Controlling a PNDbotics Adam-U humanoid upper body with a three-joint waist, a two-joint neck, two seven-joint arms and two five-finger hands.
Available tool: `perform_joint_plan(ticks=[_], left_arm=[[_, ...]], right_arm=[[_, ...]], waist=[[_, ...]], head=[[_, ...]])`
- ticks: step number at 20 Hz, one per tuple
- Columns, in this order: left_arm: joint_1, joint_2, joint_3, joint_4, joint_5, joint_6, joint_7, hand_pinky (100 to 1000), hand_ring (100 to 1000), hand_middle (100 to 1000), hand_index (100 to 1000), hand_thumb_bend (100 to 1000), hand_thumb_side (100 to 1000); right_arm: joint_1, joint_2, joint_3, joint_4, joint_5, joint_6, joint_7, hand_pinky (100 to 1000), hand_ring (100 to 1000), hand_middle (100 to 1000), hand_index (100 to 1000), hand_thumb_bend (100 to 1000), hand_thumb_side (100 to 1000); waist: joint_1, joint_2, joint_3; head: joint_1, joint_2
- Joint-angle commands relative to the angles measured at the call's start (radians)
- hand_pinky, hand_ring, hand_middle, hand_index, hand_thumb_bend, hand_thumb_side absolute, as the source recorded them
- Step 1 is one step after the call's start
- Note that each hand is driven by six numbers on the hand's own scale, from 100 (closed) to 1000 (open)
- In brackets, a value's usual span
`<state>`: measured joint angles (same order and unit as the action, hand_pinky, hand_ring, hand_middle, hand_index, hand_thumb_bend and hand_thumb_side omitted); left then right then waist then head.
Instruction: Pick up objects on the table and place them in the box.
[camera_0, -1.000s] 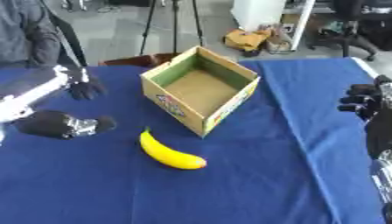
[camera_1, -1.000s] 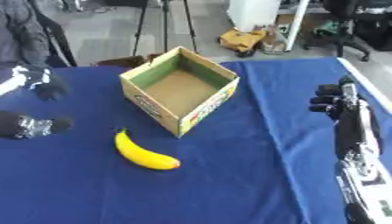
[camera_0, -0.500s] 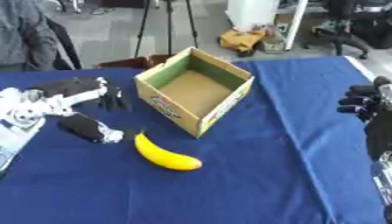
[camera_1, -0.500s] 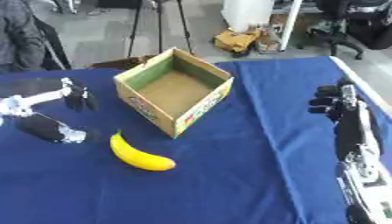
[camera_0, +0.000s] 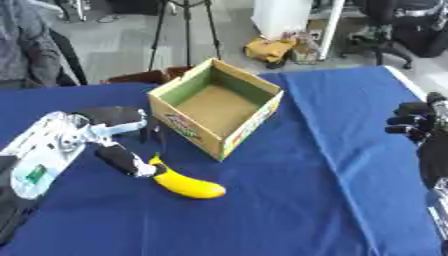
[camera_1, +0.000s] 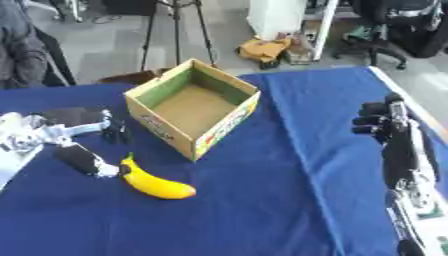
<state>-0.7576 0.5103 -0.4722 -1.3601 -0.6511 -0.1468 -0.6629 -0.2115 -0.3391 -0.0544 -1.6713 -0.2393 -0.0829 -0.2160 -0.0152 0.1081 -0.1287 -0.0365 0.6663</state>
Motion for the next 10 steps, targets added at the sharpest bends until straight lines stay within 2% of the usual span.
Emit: perform_joint_plan(ticks=[1, 10], left_arm=[[-0.024, -0.007, -0.004, 0.021, -0.020, -0.033, 0.009, 663, 627, 646, 741, 395, 520], [-0.035, -0.067, -0.012, 0.079, -0.070, -0.091, 0.063, 674, 633, 647, 741, 350, 516]], right_arm=[[-0.015, -0.027, 0.000, -0.013, -0.006, -0.001, 0.006, 544, 558, 537, 606, 100, 866], [-0.025, -0.022, 0.004, -0.014, -0.008, 0.000, 0.012, 544, 558, 537, 606, 100, 867]], waist=[[-0.002, -0.011, -0.005], [-0.009, -0.005, -0.014]], head=[[0.007, -0.009], [0.013, -0.013]])
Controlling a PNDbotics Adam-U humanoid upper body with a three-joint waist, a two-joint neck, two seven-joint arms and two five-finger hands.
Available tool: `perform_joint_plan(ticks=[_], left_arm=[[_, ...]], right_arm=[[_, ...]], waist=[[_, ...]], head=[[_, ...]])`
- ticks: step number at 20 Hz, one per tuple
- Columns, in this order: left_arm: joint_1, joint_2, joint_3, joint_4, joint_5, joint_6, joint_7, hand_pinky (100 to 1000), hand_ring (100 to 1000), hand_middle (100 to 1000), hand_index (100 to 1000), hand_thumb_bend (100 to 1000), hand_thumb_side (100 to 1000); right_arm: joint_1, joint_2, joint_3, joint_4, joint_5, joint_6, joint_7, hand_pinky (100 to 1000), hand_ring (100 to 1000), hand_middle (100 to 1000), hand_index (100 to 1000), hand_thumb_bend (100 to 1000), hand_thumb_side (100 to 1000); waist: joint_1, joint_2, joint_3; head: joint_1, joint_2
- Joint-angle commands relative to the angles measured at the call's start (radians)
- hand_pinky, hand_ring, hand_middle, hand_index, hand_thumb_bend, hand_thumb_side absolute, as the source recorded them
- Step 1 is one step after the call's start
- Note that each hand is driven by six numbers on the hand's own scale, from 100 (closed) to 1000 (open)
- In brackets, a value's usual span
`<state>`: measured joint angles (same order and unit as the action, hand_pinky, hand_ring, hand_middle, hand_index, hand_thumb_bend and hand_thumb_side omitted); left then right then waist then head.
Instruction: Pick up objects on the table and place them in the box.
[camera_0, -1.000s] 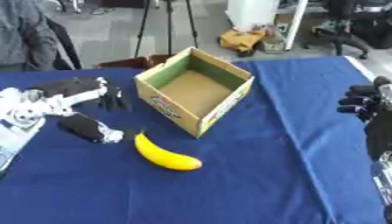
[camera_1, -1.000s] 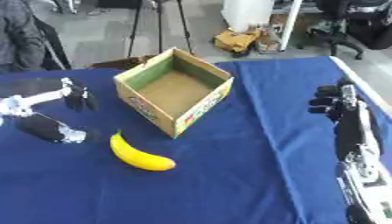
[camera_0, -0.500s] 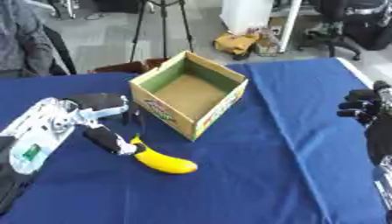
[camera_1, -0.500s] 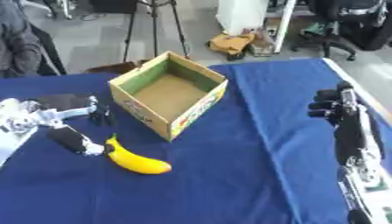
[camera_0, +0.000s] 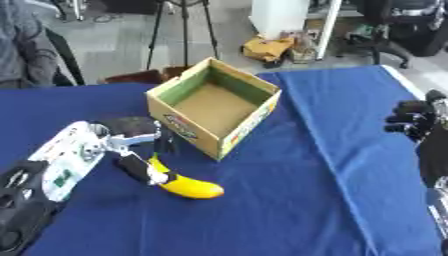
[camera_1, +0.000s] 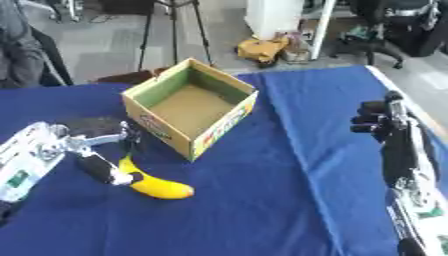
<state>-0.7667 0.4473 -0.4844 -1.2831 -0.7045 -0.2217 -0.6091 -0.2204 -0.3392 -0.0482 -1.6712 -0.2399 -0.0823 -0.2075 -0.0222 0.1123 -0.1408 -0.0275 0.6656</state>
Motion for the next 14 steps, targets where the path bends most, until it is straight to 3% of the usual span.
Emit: perform_joint_plan(ticks=[1, 14], left_arm=[[-0.027, -0.010, 0.000, 0.008, -0.025, -0.022, 0.011, 675, 634, 648, 743, 348, 515], [-0.010, -0.050, -0.018, 0.052, -0.057, -0.072, 0.012, 682, 629, 638, 737, 315, 499]], right_arm=[[-0.017, -0.022, -0.002, -0.014, -0.007, -0.001, 0.004, 544, 557, 537, 606, 100, 867], [-0.018, -0.020, -0.002, -0.015, -0.008, 0.000, 0.005, 544, 557, 537, 605, 100, 870]], waist=[[-0.003, -0.009, -0.003], [-0.005, -0.004, -0.008]], head=[[0.005, -0.013], [-0.002, -0.020]])
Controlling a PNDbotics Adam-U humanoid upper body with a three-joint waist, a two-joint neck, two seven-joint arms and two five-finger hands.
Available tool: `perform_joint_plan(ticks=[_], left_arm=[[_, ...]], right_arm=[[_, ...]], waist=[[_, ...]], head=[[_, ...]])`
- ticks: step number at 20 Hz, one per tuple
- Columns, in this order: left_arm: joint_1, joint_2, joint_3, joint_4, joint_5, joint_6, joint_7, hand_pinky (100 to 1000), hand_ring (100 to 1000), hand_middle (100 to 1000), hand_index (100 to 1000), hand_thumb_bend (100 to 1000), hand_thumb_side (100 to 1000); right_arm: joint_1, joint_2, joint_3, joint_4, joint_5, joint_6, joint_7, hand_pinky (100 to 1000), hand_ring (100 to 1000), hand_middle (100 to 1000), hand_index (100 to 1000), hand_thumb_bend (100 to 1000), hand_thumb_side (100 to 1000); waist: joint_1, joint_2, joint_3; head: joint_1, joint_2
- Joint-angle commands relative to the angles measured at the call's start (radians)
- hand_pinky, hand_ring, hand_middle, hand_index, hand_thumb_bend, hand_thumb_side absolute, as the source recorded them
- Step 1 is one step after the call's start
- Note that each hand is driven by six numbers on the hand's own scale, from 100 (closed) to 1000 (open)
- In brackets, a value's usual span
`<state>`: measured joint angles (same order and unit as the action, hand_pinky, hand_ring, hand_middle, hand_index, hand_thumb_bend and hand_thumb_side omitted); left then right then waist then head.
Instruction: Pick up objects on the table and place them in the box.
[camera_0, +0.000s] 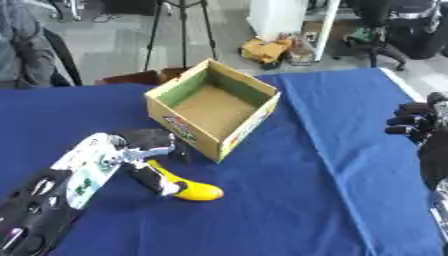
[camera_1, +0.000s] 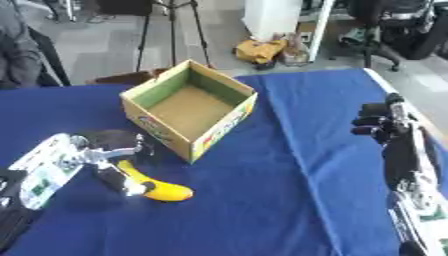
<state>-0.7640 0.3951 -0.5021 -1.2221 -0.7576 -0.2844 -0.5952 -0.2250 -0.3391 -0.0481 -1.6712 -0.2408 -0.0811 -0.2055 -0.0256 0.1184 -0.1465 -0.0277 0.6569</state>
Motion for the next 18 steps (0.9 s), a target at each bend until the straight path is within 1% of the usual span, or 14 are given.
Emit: perform_joint_plan(ticks=[1, 2, 4, 6, 12, 15, 18], left_arm=[[-0.012, 0.002, -0.002, -0.009, -0.004, -0.012, -0.004, 683, 630, 639, 738, 359, 495], [-0.011, 0.001, -0.003, -0.009, -0.004, -0.014, -0.006, 684, 630, 640, 739, 353, 495], [-0.008, 0.001, -0.005, -0.011, -0.005, -0.019, -0.012, 691, 637, 646, 745, 397, 485], [-0.006, 0.002, -0.008, -0.011, -0.005, -0.023, -0.022, 698, 642, 651, 750, 410, 481], [-0.005, 0.008, -0.006, -0.015, -0.016, -0.029, -0.047, 704, 647, 654, 754, 429, 459], [-0.004, 0.009, -0.005, -0.012, -0.033, -0.035, -0.058, 701, 642, 649, 755, 414, 445], [-0.002, 0.008, -0.002, -0.007, -0.051, -0.040, -0.060, 695, 632, 639, 753, 379, 433]], right_arm=[[-0.014, -0.020, -0.002, -0.015, -0.007, -0.001, 0.003, 544, 557, 537, 605, 100, 873], [-0.014, -0.019, -0.002, -0.015, -0.007, -0.001, 0.003, 544, 557, 537, 605, 100, 870], [-0.013, -0.019, -0.003, -0.015, -0.007, -0.001, 0.002, 544, 557, 537, 605, 100, 871], [-0.013, -0.019, -0.003, -0.015, -0.007, -0.001, 0.003, 544, 557, 537, 605, 100, 872], [-0.013, -0.018, -0.003, -0.015, -0.007, -0.001, 0.003, 544, 557, 537, 605, 100, 873], [-0.013, -0.019, -0.004, -0.015, -0.007, -0.001, 0.003, 544, 556, 536, 605, 100, 874], [-0.012, -0.018, -0.004, -0.015, -0.007, -0.001, 0.003, 544, 556, 537, 605, 100, 874]], waist=[[-0.001, -0.010, -0.002], [-0.001, -0.010, -0.003], [-0.001, -0.010, -0.003], [-0.001, -0.010, -0.003], [0.000, -0.010, -0.004], [0.000, -0.010, -0.004], [0.000, -0.010, -0.004]], head=[[-0.001, -0.012], [-0.001, -0.012], [-0.002, -0.012], [-0.003, -0.011], [-0.005, -0.011], [-0.006, -0.011], [-0.007, -0.012]])
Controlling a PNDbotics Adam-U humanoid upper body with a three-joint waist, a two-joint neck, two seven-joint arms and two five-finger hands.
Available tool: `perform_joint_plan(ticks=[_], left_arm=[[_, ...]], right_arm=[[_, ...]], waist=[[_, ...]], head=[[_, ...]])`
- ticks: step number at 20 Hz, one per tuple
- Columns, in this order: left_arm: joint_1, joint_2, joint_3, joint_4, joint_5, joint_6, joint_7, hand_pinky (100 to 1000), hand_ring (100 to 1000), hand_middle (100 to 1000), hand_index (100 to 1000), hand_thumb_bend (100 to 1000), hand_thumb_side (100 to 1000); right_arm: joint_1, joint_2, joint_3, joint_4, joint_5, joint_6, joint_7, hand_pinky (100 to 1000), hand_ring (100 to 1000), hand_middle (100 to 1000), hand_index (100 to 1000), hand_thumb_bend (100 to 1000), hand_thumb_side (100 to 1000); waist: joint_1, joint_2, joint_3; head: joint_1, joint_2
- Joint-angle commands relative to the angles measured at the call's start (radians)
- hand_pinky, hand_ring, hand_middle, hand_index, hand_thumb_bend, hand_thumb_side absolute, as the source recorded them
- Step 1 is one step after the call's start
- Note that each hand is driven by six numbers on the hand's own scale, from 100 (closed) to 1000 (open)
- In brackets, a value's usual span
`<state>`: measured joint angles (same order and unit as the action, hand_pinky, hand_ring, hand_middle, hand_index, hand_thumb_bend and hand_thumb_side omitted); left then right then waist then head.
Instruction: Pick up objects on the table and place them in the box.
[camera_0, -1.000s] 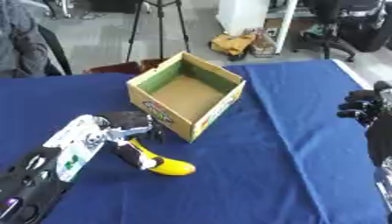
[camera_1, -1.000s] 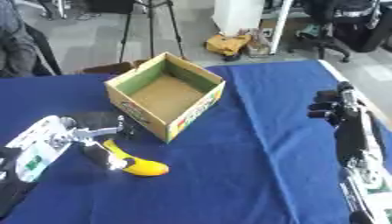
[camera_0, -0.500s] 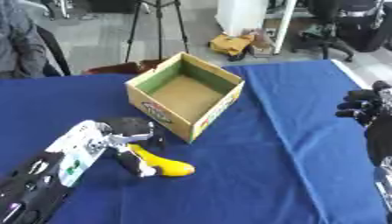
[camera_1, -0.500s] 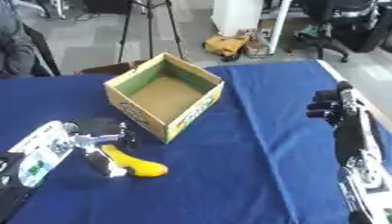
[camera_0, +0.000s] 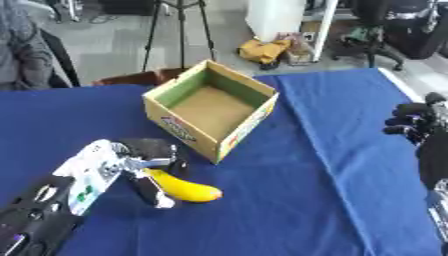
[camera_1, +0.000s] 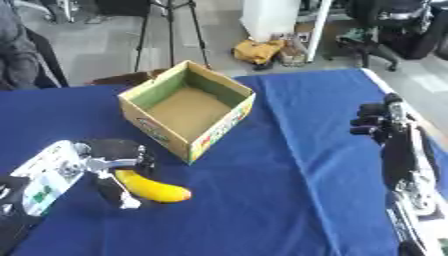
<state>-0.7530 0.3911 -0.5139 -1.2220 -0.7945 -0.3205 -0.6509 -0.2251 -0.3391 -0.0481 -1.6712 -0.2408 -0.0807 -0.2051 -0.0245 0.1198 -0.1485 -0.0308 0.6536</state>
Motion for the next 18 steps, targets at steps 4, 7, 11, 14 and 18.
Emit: perform_joint_plan(ticks=[4, 7, 11, 14, 18], left_arm=[[-0.010, 0.011, 0.011, 0.001, -0.025, -0.010, -0.003, 686, 619, 625, 749, 343, 422], [-0.008, 0.011, 0.012, 0.006, -0.027, -0.013, -0.006, 679, 609, 615, 748, 322, 413], [-0.006, 0.013, 0.014, 0.009, -0.033, -0.015, -0.005, 663, 585, 583, 726, 222, 404], [-0.005, 0.014, 0.016, 0.011, -0.036, -0.015, 0.004, 639, 561, 550, 701, 115, 408], [-0.005, 0.019, 0.020, 0.009, -0.033, -0.012, 0.014, 615, 533, 513, 661, 100, 406]], right_arm=[[-0.012, -0.017, -0.004, -0.014, -0.007, -0.002, 0.003, 544, 556, 537, 605, 100, 875], [-0.012, -0.017, -0.004, -0.014, -0.007, -0.002, 0.003, 544, 556, 537, 605, 100, 875], [-0.012, -0.017, -0.005, -0.014, -0.007, -0.002, 0.003, 544, 556, 537, 605, 100, 876], [-0.012, -0.017, -0.005, -0.014, -0.007, -0.002, 0.003, 544, 556, 537, 605, 100, 877], [-0.013, -0.016, -0.005, -0.013, -0.007, -0.002, 0.003, 544, 556, 537, 605, 100, 878]], waist=[[-0.001, -0.011, -0.002], [-0.001, -0.010, -0.002], [-0.001, -0.011, -0.002], [-0.001, -0.011, -0.001], [-0.001, -0.011, -0.001]], head=[[-0.005, -0.009], [-0.006, -0.008], [-0.006, -0.009], [-0.007, -0.010], [-0.008, -0.010]])
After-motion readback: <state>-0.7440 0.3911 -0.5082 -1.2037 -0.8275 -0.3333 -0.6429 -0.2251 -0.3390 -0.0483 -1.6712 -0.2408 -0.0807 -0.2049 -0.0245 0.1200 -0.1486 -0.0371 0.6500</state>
